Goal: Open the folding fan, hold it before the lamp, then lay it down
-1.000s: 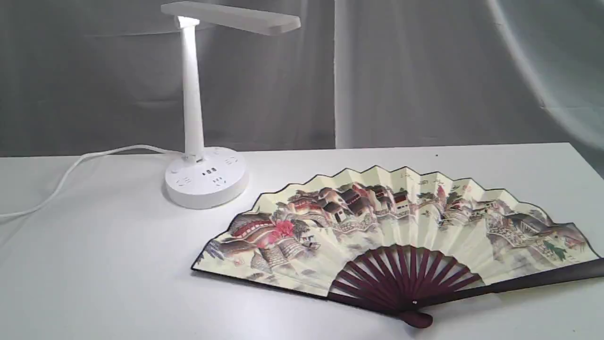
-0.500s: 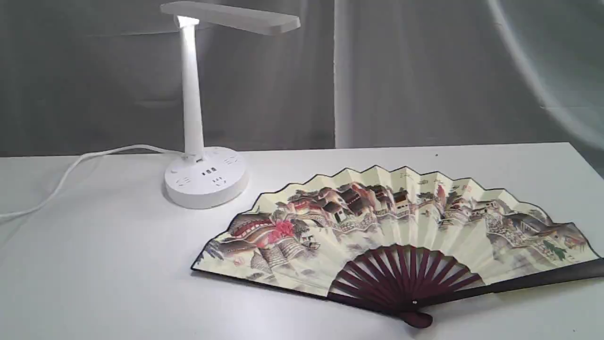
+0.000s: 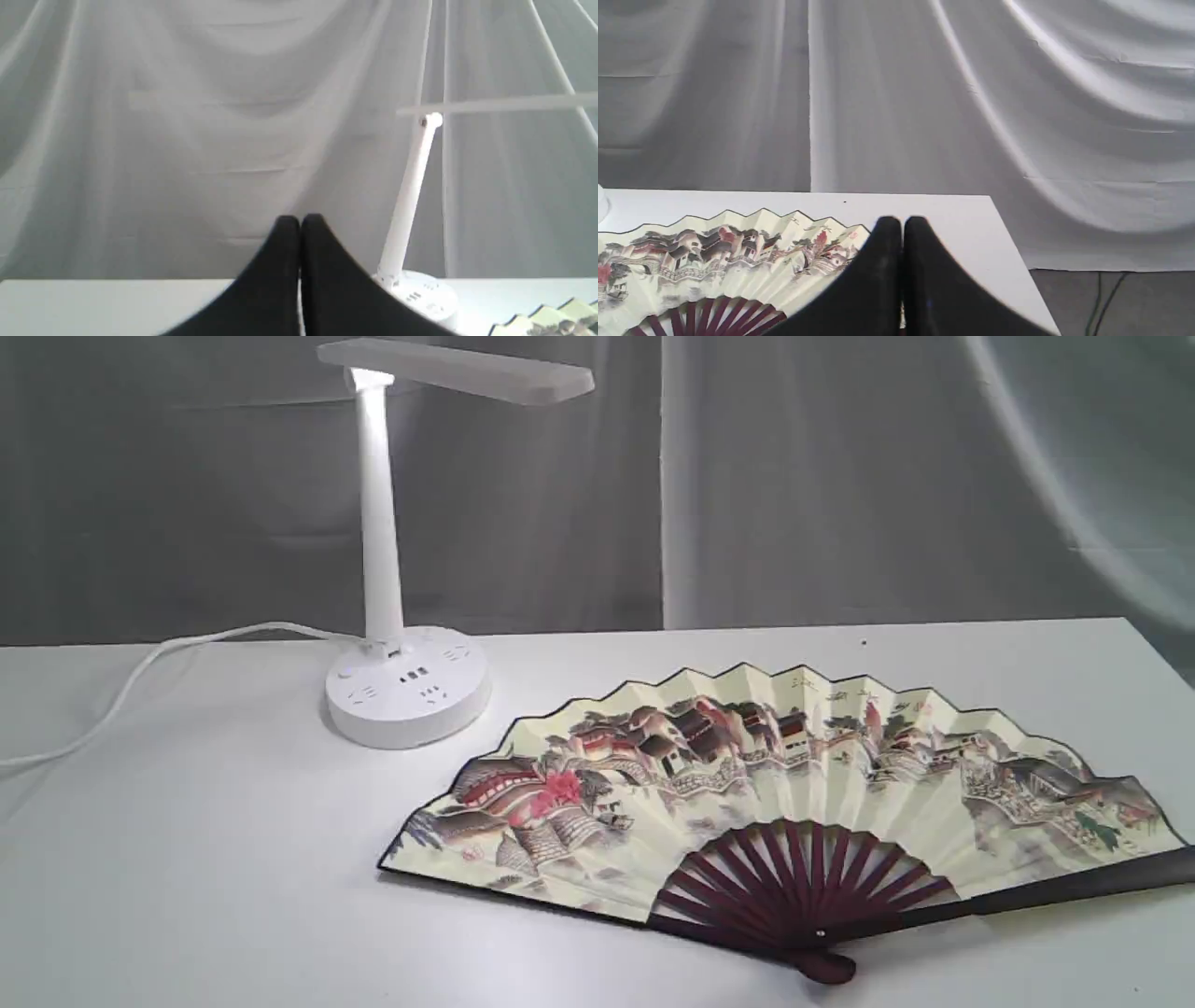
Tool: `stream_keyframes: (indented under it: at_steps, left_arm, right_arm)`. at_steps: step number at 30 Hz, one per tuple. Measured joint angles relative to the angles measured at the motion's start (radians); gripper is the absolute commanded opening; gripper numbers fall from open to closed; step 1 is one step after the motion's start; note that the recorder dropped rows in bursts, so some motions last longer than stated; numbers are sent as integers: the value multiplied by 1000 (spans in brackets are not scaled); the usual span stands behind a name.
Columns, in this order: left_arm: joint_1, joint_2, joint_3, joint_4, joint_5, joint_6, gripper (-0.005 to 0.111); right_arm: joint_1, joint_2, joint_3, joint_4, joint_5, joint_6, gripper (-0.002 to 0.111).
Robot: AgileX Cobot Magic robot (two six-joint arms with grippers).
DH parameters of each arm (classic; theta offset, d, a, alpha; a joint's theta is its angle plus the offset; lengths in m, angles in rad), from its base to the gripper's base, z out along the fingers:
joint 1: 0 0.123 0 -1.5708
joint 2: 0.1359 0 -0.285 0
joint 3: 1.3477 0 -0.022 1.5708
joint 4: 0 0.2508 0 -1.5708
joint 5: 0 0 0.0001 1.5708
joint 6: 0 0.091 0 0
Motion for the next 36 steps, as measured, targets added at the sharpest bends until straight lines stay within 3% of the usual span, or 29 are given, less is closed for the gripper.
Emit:
stream_keyframes:
  at_steps: [6,11,19,36]
  left_arm:
    - [0,0,194,-2,-142,0,0]
    - [0,0,292,-2,-222,0,0]
    - [0,0,297,-2,-179,0,0]
    - [0,0,297,-4,-105,0,0]
  right_arm:
    - [0,0,238,2,-337,2,0]
    - [0,1,367,38,-474,2,0]
    - [0,1,416,48,-363,2,0]
    - [0,1,416,89,-355,2,0]
